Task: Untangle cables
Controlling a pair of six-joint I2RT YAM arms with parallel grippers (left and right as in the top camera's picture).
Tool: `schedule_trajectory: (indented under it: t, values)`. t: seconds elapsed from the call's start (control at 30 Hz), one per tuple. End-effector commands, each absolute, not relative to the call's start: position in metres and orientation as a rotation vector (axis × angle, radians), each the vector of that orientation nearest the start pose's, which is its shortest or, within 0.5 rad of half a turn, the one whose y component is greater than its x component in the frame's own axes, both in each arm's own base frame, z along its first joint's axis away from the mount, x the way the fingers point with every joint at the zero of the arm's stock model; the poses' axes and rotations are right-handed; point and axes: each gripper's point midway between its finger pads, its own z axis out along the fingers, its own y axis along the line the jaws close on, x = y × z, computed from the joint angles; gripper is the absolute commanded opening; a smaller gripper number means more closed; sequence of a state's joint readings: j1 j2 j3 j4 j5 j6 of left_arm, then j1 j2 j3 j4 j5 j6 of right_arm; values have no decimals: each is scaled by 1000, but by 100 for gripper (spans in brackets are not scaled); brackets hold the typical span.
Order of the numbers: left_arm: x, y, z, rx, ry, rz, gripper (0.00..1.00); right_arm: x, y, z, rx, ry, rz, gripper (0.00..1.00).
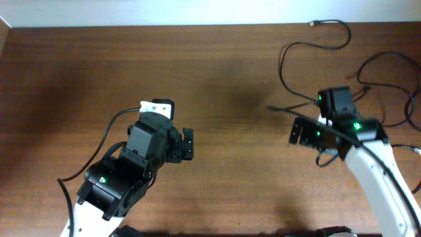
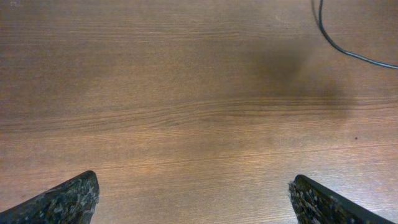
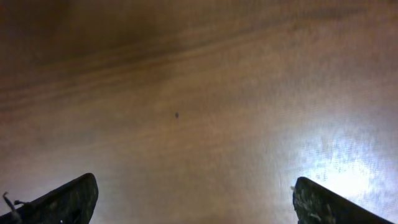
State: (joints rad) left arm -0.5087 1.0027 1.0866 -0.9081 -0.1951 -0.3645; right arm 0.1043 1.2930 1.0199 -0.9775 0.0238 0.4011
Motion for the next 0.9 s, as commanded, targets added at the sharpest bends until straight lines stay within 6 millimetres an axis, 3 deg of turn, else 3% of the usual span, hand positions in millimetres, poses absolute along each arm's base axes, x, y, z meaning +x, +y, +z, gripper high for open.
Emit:
schedule_trajectory:
  t: [0.0, 0.87]
  values:
    - [264, -106, 242, 53, 2369, -183, 99, 269, 27, 120, 455, 2777, 124, 99]
    - [264, -106, 242, 53, 2370, -183, 99, 269, 27, 114, 459, 2800, 116, 99]
